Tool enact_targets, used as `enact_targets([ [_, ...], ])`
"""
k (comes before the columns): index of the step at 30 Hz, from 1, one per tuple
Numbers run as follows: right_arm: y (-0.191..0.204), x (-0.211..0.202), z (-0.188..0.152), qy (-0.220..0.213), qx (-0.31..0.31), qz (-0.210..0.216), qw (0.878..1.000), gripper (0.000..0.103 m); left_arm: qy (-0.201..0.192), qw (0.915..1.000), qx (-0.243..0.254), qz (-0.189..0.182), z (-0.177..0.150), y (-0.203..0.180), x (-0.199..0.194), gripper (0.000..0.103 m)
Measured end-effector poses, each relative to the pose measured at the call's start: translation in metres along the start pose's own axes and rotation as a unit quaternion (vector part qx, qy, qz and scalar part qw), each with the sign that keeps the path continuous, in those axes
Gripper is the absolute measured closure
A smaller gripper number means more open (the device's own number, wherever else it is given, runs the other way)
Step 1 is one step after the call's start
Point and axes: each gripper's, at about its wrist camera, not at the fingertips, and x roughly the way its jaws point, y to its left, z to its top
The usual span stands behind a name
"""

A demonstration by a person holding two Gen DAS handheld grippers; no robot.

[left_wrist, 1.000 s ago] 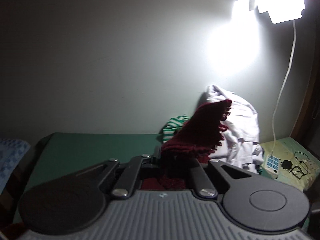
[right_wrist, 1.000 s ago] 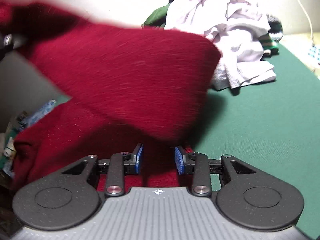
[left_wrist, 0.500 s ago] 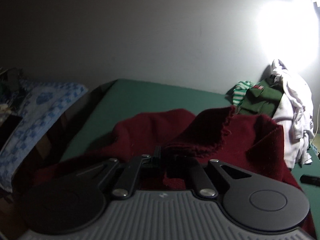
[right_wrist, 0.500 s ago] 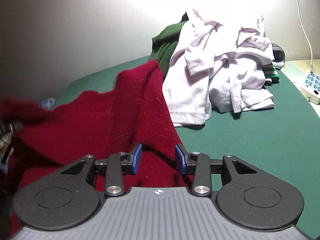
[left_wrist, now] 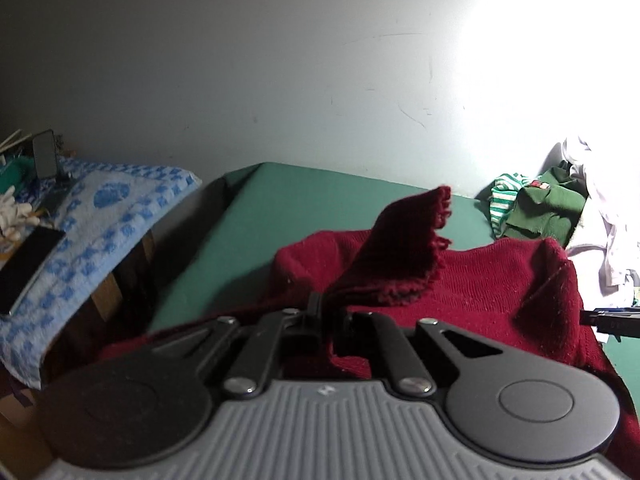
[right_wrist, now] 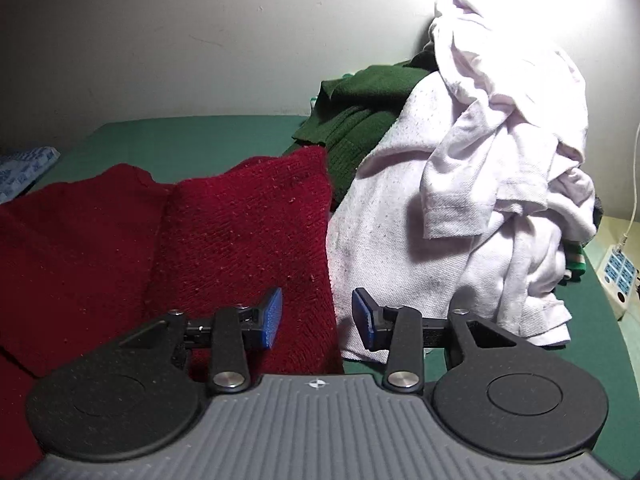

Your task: Fold clothes

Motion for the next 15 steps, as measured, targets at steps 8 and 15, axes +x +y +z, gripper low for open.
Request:
enact_targets([
  [8,-0.017,-0.008,-0.002,-0.006,0.015,0.022,1.000,0.091,-0.020,0.9984,0.015,0.051,0.005,0.006,-0.001,0.099],
  [15,-0.007,-0.012,0.027,-0.053,0.008,0.034,0.998,0.059,-0.003,0.9985,0.008,0.054,0.004,0.011,0.009,0.099],
])
